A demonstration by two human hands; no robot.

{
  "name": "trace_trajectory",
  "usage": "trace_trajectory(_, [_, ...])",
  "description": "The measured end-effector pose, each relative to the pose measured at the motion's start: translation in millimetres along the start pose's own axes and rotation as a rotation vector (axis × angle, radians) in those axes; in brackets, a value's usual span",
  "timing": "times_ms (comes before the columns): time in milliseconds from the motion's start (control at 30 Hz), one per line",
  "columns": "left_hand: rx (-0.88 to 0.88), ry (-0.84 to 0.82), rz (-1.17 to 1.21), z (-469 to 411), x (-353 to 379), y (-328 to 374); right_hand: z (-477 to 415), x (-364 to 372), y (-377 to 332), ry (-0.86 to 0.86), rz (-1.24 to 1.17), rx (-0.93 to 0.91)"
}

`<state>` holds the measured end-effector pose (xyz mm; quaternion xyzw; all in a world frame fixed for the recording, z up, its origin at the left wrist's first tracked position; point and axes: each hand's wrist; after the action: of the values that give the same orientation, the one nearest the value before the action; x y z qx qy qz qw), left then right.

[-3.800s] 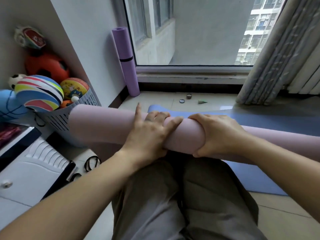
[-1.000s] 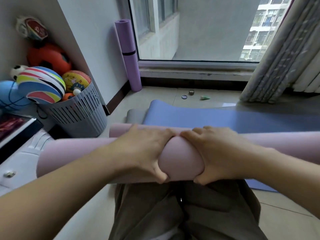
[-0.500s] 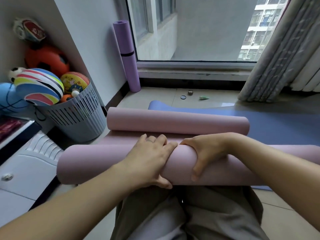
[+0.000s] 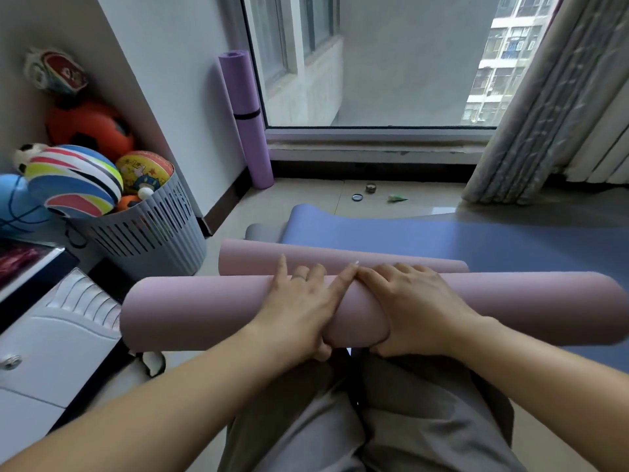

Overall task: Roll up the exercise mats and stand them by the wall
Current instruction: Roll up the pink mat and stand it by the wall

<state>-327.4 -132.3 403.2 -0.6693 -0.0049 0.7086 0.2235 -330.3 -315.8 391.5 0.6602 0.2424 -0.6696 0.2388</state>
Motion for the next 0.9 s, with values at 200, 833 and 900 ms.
trace_trajectory(200, [-0.040, 0.224, 0.103, 6, -50, -22, -3, -62, 10, 0.101, 0.143, -0.037])
trace_trajectory(833, [0.137, -0.371, 0.337, 11, -12, -18, 34, -17, -28, -0.035, 0.095, -0.117])
trace_trajectory(900, [0.136, -0.380, 0.389, 5, -11, -21, 32, -13, -27, 0.003, 0.043, -0.112])
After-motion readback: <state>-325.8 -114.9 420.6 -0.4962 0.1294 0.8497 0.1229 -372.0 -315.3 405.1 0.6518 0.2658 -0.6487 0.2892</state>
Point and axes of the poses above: each hand's wrist, its own z-axis away from the middle knuckle, its own x-axis out of the palm, y = z × x, and after that the axes turned 12 degrees about -x, right-handed
